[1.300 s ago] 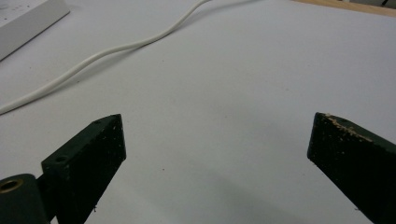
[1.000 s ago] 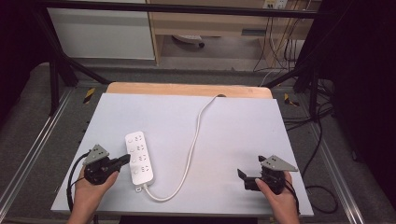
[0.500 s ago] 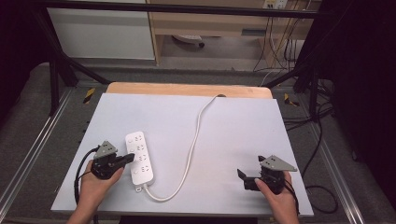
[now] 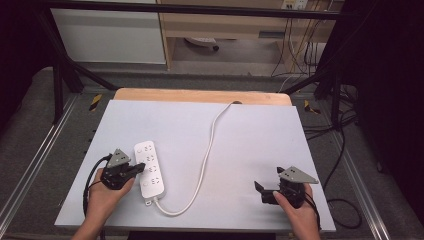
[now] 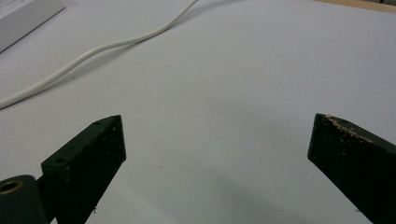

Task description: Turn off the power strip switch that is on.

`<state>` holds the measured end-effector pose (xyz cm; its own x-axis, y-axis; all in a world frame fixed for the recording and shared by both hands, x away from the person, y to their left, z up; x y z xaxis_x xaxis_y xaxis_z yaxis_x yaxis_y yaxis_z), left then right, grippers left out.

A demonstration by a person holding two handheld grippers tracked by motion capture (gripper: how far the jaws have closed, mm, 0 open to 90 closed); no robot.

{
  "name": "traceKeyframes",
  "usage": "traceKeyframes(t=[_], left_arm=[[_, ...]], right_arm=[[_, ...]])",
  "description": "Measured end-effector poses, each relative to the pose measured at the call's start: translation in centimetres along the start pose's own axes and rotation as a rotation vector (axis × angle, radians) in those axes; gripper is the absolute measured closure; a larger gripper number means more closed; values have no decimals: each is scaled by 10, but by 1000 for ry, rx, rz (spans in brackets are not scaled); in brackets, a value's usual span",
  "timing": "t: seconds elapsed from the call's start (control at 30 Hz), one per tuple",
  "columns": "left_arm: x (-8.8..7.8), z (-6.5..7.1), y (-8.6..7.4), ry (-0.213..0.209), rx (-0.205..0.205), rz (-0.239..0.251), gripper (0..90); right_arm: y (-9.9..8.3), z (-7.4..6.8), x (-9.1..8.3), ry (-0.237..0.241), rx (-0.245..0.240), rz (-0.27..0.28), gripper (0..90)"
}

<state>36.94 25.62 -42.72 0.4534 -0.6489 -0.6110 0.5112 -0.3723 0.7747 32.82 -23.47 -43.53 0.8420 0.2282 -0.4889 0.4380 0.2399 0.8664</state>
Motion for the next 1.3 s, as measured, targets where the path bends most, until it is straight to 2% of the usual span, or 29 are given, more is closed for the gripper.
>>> traceKeyframes(t=[0.43,1.3], left_arm=[[3,0,-2,3,0,-19,900],[6,0,-4,7,3,-21,900]], right_arm=[[0,1,0,1,6,-2,46],[0,1,0,1,5,-5,44]])
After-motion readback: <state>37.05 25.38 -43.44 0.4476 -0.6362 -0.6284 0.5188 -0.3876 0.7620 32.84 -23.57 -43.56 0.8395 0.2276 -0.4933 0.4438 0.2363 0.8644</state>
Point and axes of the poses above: each handheld gripper's, and its own axes: x roughly forward along the jaws, y roughly out of its top, z roughly to its right, the point moved 1 cm from there along x, roughly forward along the jaws, and after that the axes turned 14 degrees about -y, right-handed, at the moved point
